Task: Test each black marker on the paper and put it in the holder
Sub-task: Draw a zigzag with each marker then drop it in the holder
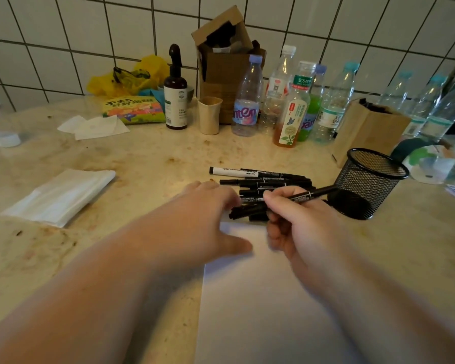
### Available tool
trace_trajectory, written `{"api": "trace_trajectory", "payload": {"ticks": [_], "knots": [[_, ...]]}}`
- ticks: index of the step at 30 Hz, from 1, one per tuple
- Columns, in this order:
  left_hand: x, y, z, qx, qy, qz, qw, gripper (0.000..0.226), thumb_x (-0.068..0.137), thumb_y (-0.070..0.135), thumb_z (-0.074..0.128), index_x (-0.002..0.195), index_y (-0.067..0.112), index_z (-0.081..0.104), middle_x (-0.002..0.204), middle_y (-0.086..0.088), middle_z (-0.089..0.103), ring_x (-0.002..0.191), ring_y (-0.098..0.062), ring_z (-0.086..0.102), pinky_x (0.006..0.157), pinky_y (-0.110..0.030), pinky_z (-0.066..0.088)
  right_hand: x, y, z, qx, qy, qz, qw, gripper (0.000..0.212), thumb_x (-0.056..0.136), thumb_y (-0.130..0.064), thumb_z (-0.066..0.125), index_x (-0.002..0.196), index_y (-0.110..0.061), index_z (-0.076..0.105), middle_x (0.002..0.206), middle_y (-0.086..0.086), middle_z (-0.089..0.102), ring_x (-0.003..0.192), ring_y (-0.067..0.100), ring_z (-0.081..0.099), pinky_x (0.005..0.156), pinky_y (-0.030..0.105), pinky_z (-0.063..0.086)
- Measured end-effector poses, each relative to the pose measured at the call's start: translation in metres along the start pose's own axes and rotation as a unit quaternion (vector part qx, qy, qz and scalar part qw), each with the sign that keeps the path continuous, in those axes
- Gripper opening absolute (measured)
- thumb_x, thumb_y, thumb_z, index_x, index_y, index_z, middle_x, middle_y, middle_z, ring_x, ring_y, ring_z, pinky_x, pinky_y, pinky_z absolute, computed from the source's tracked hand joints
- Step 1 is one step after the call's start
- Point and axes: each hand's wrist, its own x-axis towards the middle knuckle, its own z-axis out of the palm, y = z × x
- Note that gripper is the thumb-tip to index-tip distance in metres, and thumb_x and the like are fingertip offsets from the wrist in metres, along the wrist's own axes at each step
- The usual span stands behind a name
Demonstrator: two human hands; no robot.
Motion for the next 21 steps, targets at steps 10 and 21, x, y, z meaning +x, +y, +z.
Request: {"api": "trace_trajectory", "payload": {"ticks": [10,21], "knots": [[-0.002,0.011,-0.005,-0.111,-0.022,0.008,0.994,0.019,0.094,0.043,0.055,0.084,0.032,0.066,0.074,0.012,0.066,0.070,0.000,0.056,0.065,-0.010,0.040,0.001,0.001,-0.003,0.045,-0.103,0.048,0.992,0.029,0.080,-0.031,0.075,0.063,-0.021,0.056,0.053,0.006,0.050,0.044,0.021,0.038,0.045,0.029,0.031],[-0.009,0.001,-0.035,-0.222,-0.180,-0.071,0.956,0.035,0.098,0.044,0.046,0.082,0.030,0.074,0.054,0.010,0.055,0.050,-0.003,0.046,0.059,-0.022,0.039,0.003,-0.005,-0.012,0.190,-0.052,0.063,0.978,0.028,0.068,-0.009,0.060,0.053,-0.019,0.039,0.043,0.003,0.032,0.034,0.014,0.021,0.042,0.025,0.016]]}}
